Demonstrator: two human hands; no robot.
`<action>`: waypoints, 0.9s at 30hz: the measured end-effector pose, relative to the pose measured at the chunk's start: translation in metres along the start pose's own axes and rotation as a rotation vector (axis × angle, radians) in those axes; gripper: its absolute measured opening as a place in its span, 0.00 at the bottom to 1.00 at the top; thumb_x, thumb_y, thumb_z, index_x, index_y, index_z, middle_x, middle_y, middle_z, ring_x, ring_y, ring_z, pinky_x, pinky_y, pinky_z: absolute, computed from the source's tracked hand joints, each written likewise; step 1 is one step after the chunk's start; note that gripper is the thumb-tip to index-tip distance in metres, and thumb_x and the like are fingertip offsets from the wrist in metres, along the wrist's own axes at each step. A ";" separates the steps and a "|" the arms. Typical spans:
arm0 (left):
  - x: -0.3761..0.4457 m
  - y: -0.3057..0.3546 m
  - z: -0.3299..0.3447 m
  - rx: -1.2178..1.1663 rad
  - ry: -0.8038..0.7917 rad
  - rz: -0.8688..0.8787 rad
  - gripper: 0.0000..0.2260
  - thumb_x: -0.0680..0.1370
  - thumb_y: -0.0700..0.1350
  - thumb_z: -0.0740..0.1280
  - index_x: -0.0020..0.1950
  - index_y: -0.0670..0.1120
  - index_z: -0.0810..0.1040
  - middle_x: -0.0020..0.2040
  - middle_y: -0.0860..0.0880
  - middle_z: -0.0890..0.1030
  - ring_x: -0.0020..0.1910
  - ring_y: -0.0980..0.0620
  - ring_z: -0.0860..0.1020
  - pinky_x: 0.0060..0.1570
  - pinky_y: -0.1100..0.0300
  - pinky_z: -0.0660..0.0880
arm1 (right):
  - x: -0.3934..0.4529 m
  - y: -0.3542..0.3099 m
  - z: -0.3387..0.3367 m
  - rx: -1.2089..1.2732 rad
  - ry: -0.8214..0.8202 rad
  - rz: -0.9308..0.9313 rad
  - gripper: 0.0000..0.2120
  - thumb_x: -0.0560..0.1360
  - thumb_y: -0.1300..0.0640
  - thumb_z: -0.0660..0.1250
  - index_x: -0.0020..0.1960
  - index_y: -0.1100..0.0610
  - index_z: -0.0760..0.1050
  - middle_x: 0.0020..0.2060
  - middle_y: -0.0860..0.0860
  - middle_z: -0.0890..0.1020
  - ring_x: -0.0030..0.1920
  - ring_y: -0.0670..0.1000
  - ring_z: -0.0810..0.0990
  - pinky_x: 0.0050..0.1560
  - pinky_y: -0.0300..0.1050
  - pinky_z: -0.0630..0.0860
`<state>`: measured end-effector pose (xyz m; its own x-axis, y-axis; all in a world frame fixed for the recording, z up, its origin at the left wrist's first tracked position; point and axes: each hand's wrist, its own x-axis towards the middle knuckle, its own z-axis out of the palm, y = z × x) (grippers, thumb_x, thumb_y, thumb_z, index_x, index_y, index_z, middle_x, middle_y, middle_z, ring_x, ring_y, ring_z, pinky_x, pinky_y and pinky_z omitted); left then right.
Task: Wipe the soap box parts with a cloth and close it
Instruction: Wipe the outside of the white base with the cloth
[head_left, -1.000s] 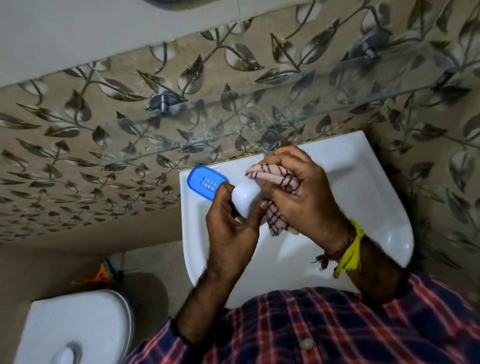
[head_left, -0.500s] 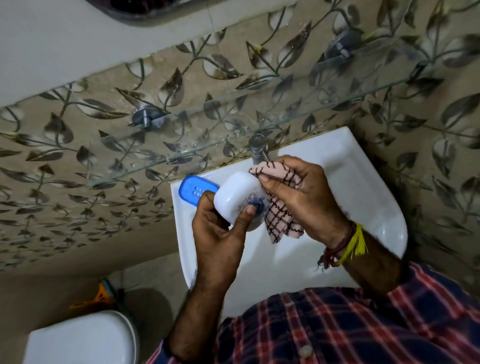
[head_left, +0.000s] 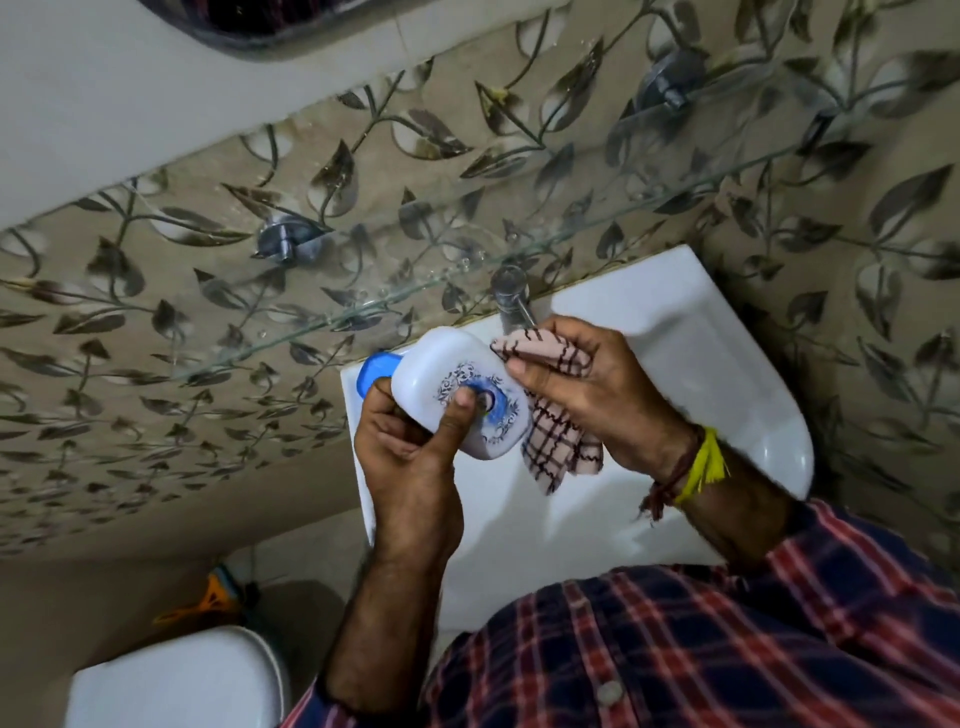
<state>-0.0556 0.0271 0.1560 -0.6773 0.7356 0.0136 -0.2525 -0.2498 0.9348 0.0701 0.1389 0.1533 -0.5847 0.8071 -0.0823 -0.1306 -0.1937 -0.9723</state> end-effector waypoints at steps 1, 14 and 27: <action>0.000 0.000 0.000 -0.009 0.007 -0.016 0.14 0.68 0.36 0.76 0.51 0.45 0.78 0.44 0.50 0.87 0.44 0.54 0.85 0.44 0.61 0.81 | -0.003 0.002 -0.002 0.039 -0.020 0.041 0.12 0.73 0.64 0.75 0.55 0.63 0.80 0.50 0.59 0.87 0.50 0.55 0.86 0.54 0.51 0.83; 0.004 0.007 0.031 -0.086 -0.030 -0.316 0.49 0.71 0.74 0.62 0.77 0.36 0.66 0.71 0.35 0.75 0.70 0.37 0.74 0.72 0.40 0.70 | 0.002 -0.004 -0.004 0.357 -0.138 0.333 0.22 0.71 0.66 0.69 0.64 0.70 0.75 0.61 0.69 0.80 0.58 0.63 0.81 0.61 0.55 0.80; 0.044 0.006 0.026 -0.207 0.181 -0.324 0.42 0.78 0.72 0.40 0.72 0.43 0.74 0.50 0.47 0.84 0.47 0.50 0.84 0.46 0.55 0.83 | -0.007 -0.005 -0.007 0.141 -0.038 0.375 0.06 0.71 0.67 0.73 0.48 0.62 0.85 0.42 0.63 0.85 0.40 0.59 0.83 0.49 0.59 0.77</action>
<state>-0.0688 0.0748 0.1713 -0.6460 0.6791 -0.3486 -0.5930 -0.1590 0.7893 0.0809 0.1379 0.1571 -0.6416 0.6450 -0.4151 -0.0092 -0.5476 -0.8367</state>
